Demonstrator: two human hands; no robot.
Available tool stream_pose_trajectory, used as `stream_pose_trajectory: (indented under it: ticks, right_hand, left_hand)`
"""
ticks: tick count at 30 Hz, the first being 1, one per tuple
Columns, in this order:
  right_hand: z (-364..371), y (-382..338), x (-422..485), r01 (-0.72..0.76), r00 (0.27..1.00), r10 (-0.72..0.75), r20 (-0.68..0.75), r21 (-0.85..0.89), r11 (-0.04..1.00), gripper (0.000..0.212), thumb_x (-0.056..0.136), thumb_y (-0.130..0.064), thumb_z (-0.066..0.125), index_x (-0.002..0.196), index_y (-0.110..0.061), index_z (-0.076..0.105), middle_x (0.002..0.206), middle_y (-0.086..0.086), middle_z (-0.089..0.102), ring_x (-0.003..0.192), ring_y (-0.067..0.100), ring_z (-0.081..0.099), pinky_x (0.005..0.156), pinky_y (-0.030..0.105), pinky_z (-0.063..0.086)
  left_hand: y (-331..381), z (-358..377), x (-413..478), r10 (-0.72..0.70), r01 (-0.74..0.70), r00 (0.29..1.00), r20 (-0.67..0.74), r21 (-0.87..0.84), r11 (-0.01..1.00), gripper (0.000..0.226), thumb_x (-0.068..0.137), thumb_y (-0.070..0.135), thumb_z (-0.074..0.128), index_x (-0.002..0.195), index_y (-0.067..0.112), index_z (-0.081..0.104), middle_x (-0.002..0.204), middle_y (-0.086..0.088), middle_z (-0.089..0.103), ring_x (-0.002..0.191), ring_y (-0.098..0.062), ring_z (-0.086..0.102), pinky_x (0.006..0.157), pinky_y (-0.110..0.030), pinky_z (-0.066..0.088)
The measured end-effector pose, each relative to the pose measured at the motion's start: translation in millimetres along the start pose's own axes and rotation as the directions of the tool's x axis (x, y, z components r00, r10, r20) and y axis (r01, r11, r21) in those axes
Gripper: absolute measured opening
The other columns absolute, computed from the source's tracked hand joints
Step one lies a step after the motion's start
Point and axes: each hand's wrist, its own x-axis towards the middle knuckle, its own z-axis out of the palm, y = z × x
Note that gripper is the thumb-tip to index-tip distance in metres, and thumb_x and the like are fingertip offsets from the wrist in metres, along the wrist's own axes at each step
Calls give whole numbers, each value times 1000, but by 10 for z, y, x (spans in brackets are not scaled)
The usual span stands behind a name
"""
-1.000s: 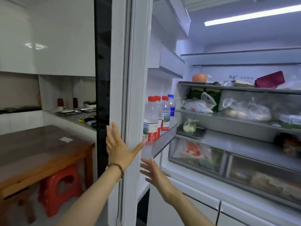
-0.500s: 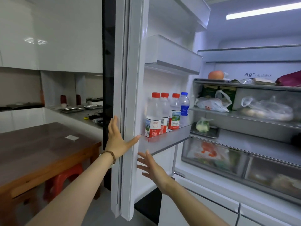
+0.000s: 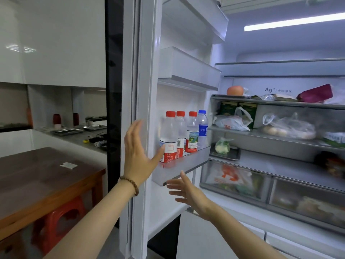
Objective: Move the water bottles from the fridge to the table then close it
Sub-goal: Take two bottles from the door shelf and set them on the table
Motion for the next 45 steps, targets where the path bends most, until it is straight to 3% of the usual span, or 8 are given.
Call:
stream_pose_trajectory:
  ticks: [3, 6, 14, 21, 29, 36, 39, 45]
  right_hand:
    - [-267, -71, -33, 44, 994, -42, -98, 15, 999, 62, 89, -65, 22, 123, -26, 56, 131, -4, 58, 116, 13, 56, 104, 34, 42]
    - [-515, -213, -45, 130, 973, -124, -195, 18, 991, 67, 82, -67, 29, 128, -24, 52, 130, -5, 56, 117, 13, 55, 100, 31, 42]
    - [-973, -665, 344, 349, 886, -346, -309, -47, 936, 53, 91, -53, 44, 135, -25, 44, 135, -6, 52, 120, 9, 51, 101, 28, 38]
    - [-1087, -1157, 1045, 476, 854, -495, -162, -145, 868, 55, 96, -46, 38, 146, -28, 25, 155, -3, 26, 141, 17, 27, 105, 32, 29]
    - [-1145, -1338, 1672, 552, 824, -562, 66, -316, 772, 53, 96, -39, 43, 143, -16, 32, 147, 6, 39, 131, 19, 40, 102, 28, 33]
    - [-1251, -1105, 1560, 685, 727, -686, 9, -73, 725, 23, 92, -30, 54, 114, -28, 50, 102, -22, 52, 91, -10, 53, 77, 4, 45]
    - [-1179, -982, 1524, 700, 714, -699, -42, 42, 713, 11, 91, -32, 56, 101, -34, 53, 103, -13, 63, 96, -9, 57, 82, 1, 44]
    - [-1097, -870, 1455, 666, 745, -636, -201, 185, 722, 37, 89, -38, 54, 119, -16, 58, 110, -6, 63, 97, -6, 56, 79, 3, 45]
  left_hand:
    - [367, 85, 157, 125, -123, 986, 107, -30, 992, 69, 85, 42, 61, 142, 21, 29, 149, -2, 32, 131, -2, 26, 101, -12, 23]
    - [566, 257, 247, 129, -123, 971, 199, -39, 992, 63, 88, 35, 57, 142, 24, 27, 149, 3, 33, 129, -6, 33, 97, -16, 26]
    - [350, 622, 506, -159, 149, 968, 194, 64, 987, 82, 87, 37, 59, 148, 20, 6, 157, -2, 15, 142, -23, 21, 109, -39, 30]
    - [119, 904, 771, -338, 332, 928, 157, 66, 941, 77, 90, 40, 55, 148, 20, 8, 156, -2, 22, 141, -22, 26, 111, -36, 28]
    - [-18, 951, 868, -406, 386, 896, 178, 137, 912, 44, 88, 45, 54, 125, 22, 49, 129, 1, 56, 123, -17, 49, 99, -30, 38]
    - [116, 1028, 717, -413, 406, 907, 85, 88, 909, 46, 81, 53, 57, 119, 29, 48, 117, 14, 58, 107, -4, 54, 83, -18, 41]
    - [196, 1108, 654, -332, 331, 942, -46, -33, 943, 36, 81, 58, 58, 105, 31, 55, 103, 15, 64, 102, -3, 60, 87, -23, 46]
    - [446, 1299, 576, -267, 241, 949, -167, -161, 957, 27, 84, 44, 56, 101, 24, 63, 97, 5, 68, 100, -11, 62, 82, -8, 43]
